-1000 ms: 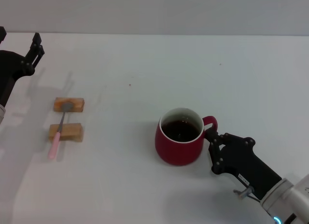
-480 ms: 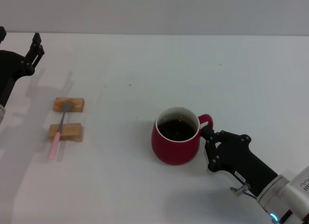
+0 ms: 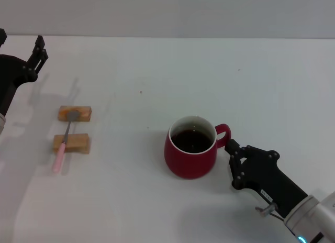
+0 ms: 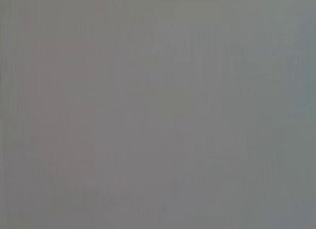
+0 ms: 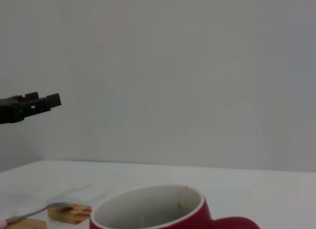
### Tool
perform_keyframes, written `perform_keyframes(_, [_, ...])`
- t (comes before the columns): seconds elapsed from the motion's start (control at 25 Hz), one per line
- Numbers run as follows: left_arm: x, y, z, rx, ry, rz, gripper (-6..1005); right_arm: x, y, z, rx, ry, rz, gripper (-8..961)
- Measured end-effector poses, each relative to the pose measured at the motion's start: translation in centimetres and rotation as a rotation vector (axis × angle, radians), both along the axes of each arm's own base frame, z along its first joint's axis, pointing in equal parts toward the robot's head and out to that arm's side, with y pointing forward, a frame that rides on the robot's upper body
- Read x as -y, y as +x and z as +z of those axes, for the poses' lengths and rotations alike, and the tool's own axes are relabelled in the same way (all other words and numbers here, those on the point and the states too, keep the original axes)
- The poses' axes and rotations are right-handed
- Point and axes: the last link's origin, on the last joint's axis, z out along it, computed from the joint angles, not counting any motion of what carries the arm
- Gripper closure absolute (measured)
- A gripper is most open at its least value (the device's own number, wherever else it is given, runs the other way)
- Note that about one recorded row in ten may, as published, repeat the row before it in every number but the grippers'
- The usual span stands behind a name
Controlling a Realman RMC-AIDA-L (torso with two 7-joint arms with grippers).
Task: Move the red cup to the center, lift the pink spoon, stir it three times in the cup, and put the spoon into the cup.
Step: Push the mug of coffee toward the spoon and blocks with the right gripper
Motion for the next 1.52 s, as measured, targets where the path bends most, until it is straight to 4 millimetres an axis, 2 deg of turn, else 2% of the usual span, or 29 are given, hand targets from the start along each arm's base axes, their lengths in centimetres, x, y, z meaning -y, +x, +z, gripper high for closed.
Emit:
perform_keyframes(0.4, [0.0, 0.0, -0.1, 0.001, -0.001, 0.000, 187, 0.0, 0.2, 0.1, 0.002, 0.006, -0.007, 955])
perform_keyframes(1.52, [0.0, -0.1, 0.0, 0.001, 0.001, 0.006, 201, -2.1, -2.5, -1.4, 0.014, -0.068, 0.063, 954])
